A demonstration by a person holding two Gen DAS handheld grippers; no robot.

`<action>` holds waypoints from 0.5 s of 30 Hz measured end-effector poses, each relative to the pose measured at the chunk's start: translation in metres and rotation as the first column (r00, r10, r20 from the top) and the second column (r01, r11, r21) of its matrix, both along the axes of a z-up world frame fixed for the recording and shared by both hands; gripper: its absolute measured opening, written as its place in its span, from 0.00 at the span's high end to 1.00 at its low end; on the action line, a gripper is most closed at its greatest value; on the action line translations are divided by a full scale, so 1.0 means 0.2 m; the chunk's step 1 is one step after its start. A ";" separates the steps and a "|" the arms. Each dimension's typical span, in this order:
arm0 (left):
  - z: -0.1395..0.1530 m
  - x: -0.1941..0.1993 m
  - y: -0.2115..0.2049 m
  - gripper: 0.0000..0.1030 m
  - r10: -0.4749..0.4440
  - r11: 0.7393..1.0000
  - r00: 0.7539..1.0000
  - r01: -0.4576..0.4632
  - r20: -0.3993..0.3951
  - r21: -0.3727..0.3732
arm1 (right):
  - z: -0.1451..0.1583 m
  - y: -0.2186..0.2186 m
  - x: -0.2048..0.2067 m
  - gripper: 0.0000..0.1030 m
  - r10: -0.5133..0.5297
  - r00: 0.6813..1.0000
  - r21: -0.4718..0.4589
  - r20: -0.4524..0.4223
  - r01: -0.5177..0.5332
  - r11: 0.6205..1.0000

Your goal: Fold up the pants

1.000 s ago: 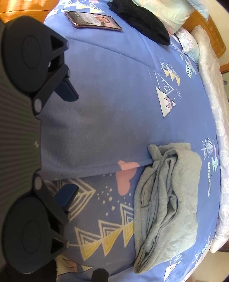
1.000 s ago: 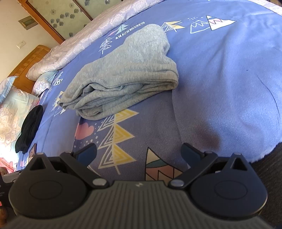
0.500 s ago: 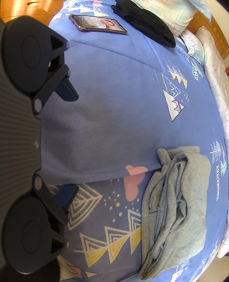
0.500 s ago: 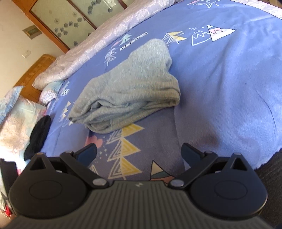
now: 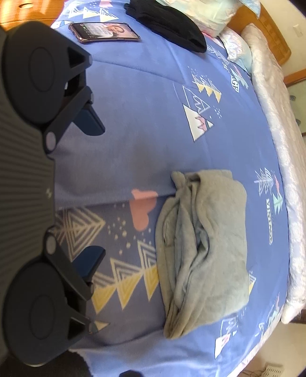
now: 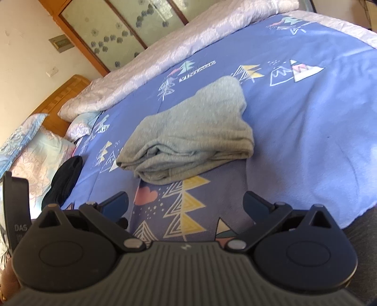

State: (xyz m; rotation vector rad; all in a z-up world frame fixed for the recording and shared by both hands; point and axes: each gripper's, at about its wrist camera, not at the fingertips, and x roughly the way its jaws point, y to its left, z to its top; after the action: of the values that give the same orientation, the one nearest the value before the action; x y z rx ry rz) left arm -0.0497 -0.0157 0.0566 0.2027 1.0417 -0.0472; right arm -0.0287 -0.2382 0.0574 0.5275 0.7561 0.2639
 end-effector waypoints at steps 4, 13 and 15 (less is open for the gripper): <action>0.00 -0.03 -0.03 0.00 -0.009 1.000 1.000 0.009 -0.003 -0.001 | -0.01 -0.01 -0.01 0.00 -0.003 1.000 0.013 -0.002 0.003 1.000; 0.03 -0.09 -0.08 0.00 -0.027 0.999 0.999 0.027 0.019 0.033 | 0.00 -0.03 -0.04 0.00 -0.010 1.000 0.046 0.013 0.009 0.999; 0.04 -0.08 -0.09 0.00 -0.030 0.999 0.999 0.030 0.017 0.037 | 0.00 -0.04 -0.03 0.00 -0.017 1.000 0.049 0.013 0.016 0.999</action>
State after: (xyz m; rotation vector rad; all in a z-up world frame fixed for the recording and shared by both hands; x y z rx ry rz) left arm -0.0664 -0.0332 0.0636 0.2518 1.0224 -0.0532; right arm -0.0354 -0.2457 0.0565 0.5774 0.7330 0.2709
